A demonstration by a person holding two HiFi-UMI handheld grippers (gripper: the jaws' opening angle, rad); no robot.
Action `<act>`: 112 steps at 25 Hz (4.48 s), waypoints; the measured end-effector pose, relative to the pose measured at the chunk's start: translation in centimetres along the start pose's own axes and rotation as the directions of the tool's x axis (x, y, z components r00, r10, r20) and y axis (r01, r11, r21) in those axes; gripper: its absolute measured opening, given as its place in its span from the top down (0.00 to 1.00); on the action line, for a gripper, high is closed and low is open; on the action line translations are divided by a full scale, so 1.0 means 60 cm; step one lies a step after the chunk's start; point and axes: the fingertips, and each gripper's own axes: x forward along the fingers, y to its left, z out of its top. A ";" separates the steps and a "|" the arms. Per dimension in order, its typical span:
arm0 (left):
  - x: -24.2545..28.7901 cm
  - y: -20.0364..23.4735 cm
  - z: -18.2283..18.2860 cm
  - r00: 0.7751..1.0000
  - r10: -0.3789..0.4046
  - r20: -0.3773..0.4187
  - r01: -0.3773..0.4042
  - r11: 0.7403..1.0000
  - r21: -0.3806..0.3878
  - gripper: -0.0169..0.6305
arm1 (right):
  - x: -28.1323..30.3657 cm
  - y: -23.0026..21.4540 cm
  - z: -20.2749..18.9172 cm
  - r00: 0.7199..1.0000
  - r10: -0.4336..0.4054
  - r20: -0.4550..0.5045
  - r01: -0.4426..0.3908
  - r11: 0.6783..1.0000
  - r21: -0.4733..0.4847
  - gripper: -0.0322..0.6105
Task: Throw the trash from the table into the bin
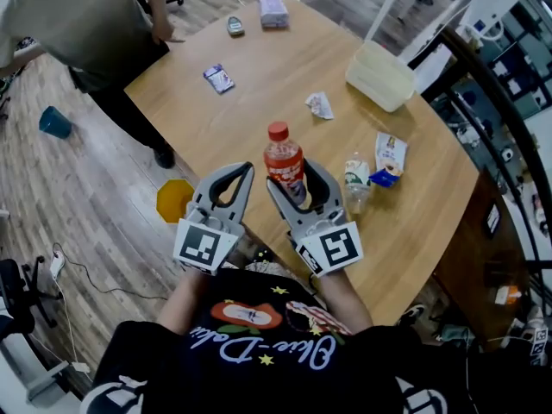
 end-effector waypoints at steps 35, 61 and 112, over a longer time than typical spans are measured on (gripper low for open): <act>-0.249 0.408 -0.106 0.959 0.279 -0.040 -0.282 0.955 -0.087 0.96 | 0.338 0.310 -0.132 0.956 0.263 -0.128 -0.253 0.963 0.091 0.52; -0.349 0.508 -0.299 0.899 0.425 -0.102 -0.435 0.894 -0.111 0.96 | 0.412 0.420 -0.315 0.911 0.358 -0.204 -0.329 0.930 0.165 0.52; -0.456 0.530 -0.604 0.838 0.498 -0.224 -0.526 0.847 -0.085 0.96 | 0.456 0.478 -0.944 0.794 0.388 -0.468 -0.362 0.920 0.148 0.52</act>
